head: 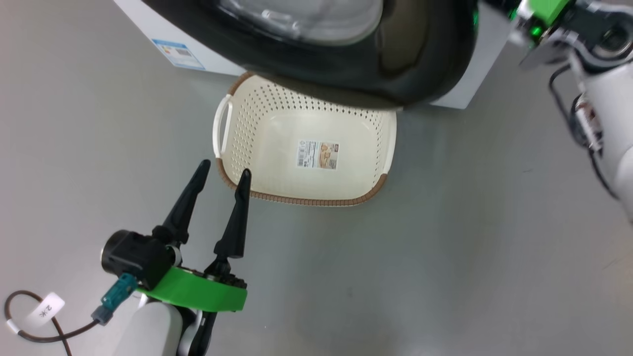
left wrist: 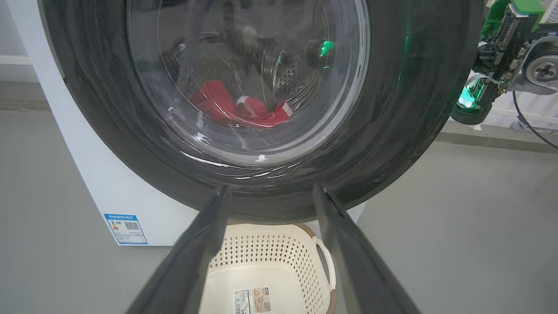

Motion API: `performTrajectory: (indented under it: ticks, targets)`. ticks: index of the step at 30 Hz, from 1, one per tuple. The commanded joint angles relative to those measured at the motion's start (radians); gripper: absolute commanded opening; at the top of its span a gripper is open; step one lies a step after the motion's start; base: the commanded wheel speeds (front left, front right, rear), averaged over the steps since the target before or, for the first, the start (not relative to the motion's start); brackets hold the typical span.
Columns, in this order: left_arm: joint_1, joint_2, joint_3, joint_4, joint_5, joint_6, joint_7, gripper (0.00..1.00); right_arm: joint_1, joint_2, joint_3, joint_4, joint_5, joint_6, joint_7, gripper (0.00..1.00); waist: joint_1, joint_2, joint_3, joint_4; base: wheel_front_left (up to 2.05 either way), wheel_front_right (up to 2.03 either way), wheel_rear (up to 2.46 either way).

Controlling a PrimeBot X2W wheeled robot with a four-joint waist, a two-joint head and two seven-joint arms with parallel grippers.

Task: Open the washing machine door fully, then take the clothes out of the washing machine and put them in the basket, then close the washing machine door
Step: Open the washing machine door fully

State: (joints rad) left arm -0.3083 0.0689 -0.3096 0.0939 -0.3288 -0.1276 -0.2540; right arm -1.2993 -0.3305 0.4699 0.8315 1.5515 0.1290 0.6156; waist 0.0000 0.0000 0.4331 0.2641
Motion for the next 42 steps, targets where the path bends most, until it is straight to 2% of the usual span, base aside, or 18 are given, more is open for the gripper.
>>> performTrajectory:
  ticks: [1, 23, 33, 42]
  targets:
    - [0.016, 0.021, 0.037, -0.016, 0.007, -0.003, -0.008, 1.0, 0.038, 0.032, 0.012, -0.039, 0.001, 0.002, 0.009, 0.0, 0.0, 0.0, -0.018, -0.005, 0.0, 0.0, 0.0]
    - [0.142, 0.006, 0.074, 0.014, 0.04, -0.003, -0.008, 1.0, 0.356, 0.038, 0.106, -0.334, 0.008, 0.002, 0.052, 0.0, 0.0, 0.0, -0.175, 0.018, 0.0, 0.0, 0.0]
    - [0.194, -0.002, 0.086, 0.022, 0.053, -0.003, -0.008, 1.0, 0.461, 0.061, 0.143, -0.437, 0.015, 0.002, 0.044, 0.0, 0.0, 0.0, -0.224, 0.071, 0.0, 0.0, 0.0]
    - [0.204, -0.009, 0.095, 0.033, 0.057, -0.003, -0.008, 1.0, 0.495, 0.101, 0.175, -0.475, 0.012, 0.002, 0.042, 0.0, 0.0, 0.0, -0.24, 0.121, 0.0, 0.0, 0.0]
